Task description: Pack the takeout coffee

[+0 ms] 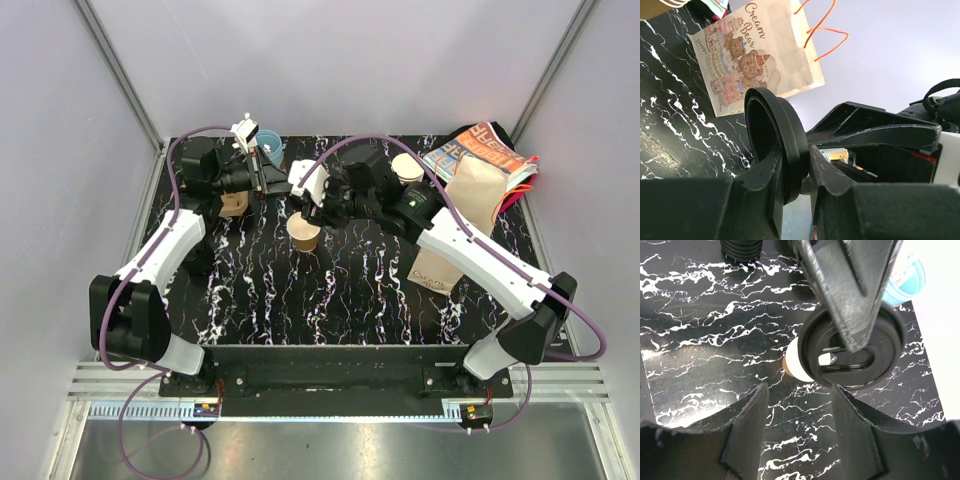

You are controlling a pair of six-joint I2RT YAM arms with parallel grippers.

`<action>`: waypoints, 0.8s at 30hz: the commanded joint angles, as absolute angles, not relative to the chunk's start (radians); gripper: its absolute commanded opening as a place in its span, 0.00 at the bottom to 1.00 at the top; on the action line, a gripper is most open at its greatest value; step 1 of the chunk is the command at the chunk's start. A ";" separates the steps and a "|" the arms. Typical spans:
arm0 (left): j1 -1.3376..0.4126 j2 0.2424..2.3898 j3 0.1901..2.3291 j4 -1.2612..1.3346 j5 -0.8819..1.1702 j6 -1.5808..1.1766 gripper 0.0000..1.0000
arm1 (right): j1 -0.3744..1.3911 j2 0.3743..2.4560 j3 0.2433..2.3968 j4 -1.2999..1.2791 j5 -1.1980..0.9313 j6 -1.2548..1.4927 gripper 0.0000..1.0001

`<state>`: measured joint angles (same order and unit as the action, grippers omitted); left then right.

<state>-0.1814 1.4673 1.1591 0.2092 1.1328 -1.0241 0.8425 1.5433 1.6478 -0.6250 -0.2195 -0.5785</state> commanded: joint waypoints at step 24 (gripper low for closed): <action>-0.181 1.411 1.108 0.345 1.137 -1.089 0.06 | 0.907 1.621 1.687 -0.531 -0.101 -0.623 0.24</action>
<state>-0.1814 1.4559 1.1172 0.2386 1.1286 -1.0447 0.8909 1.6100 1.6791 -0.5800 -0.1345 -0.6128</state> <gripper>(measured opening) 0.238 0.274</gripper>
